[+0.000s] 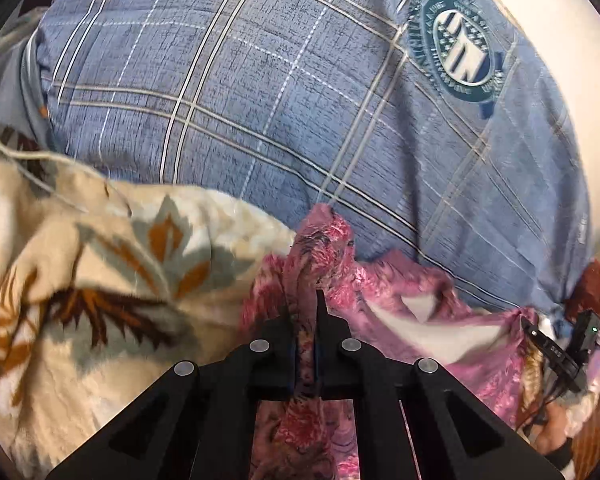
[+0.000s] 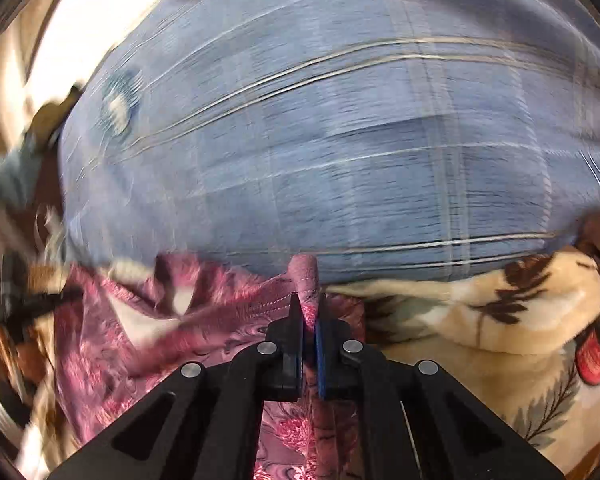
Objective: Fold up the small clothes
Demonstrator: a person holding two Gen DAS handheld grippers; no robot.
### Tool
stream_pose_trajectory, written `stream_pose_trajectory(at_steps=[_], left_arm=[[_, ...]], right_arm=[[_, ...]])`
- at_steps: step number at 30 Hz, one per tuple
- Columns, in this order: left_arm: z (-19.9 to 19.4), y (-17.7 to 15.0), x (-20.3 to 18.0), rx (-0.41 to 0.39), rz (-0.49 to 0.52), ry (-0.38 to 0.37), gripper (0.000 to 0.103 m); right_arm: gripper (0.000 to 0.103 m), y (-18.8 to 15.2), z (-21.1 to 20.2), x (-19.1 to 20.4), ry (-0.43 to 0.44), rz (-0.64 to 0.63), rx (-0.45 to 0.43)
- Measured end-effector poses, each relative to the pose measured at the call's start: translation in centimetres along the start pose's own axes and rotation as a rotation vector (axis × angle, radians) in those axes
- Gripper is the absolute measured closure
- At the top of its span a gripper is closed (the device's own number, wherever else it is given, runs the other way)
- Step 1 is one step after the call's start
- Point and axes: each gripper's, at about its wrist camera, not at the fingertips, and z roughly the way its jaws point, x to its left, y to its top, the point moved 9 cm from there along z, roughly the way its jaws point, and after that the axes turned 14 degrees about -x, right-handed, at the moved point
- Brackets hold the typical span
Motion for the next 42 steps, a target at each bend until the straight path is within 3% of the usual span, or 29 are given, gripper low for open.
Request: stream_pose_trajectory(at_steps=[2, 6, 8, 12, 14, 16, 18, 20, 23, 26, 28, 31, 33, 36, 40, 41, 42], left_arm=[[2.1, -0.4, 1.0, 0.032, -0.019, 0.058, 0.098], [7.1, -3.9, 4.7, 0.190, -0.137, 0.182, 0.095], [6.7, -3.6, 4.8, 0.169, -0.156, 0.169, 0.093], [2.9, -2.1, 4.5, 0.121, -0.144, 0.105, 0.090], [0.8, -1.4, 3.9, 0.086, -0.148, 0.059, 0.078], [-1.0, -1.1, 3.6, 0.070, -0.155, 0.058, 0.074], [-2.4, -1.9, 2.8, 0.082, -0.185, 0.048, 0.074], [-3.6, -3.6, 1.7, 0.072, -0.198, 0.071, 0.073], [-5.9, -6.4, 0.9, 0.017, -0.143, 0.120, 0.070], [-5.9, -8.5, 0.8, 0.002, -0.073, 0.162, 0.070], [-5.3, -9.2, 1.2, 0.042, -0.019, 0.214, 0.070], [-3.9, -9.7, 1.3, 0.091, -0.001, 0.227, 0.068], [-3.7, -9.8, 1.7, 0.110, -0.046, 0.209, 0.067], [-3.8, -9.2, 1.9, 0.118, -0.092, 0.191, 0.067], [-3.8, -8.6, 2.7, 0.114, -0.102, 0.203, 0.063], [-3.7, -8.5, 2.9, 0.116, -0.108, 0.202, 0.062], [-3.8, -8.5, 3.1, 0.119, -0.113, 0.201, 0.062]], right_arm=[[0.099, -0.7, 1.4, -1.7, -0.046, 0.028, 0.044], [0.096, -4.1, 4.4, -4.8, -0.143, 0.107, 0.151], [0.085, -5.8, 5.0, -5.7, -0.187, 0.136, 0.200], [0.078, -3.9, 2.0, -5.5, -0.215, 0.124, 0.105], [0.074, -2.1, 0.1, -3.3, -0.147, 0.109, 0.036], [0.055, -1.3, -0.8, -0.9, -0.052, 0.109, 0.021], [0.045, -1.1, -0.4, 2.7, 0.053, 0.114, 0.049], [0.045, -2.2, 0.7, 6.7, 0.140, 0.096, 0.105], [0.045, -3.7, 3.4, 11.3, 0.177, 0.012, 0.167], [0.046, -4.0, 5.8, 13.4, 0.157, -0.062, 0.201], [0.046, -5.4, 7.2, 14.4, 0.152, -0.121, 0.247], [0.049, -9.1, 8.4, 15.2, 0.086, -0.356, 0.361], [0.049, -9.5, 7.8, 16.0, 0.088, -0.426, 0.337], [0.048, -7.9, 7.1, 19.5, 0.197, -0.391, 0.246], [0.049, -9.2, 9.7, 25.1, 0.275, -0.452, 0.282], [0.052, -9.7, 10.2, 25.6, 0.290, -0.456, 0.304], [0.066, -10.3, 10.8, 26.0, 0.297, -0.460, 0.323]])
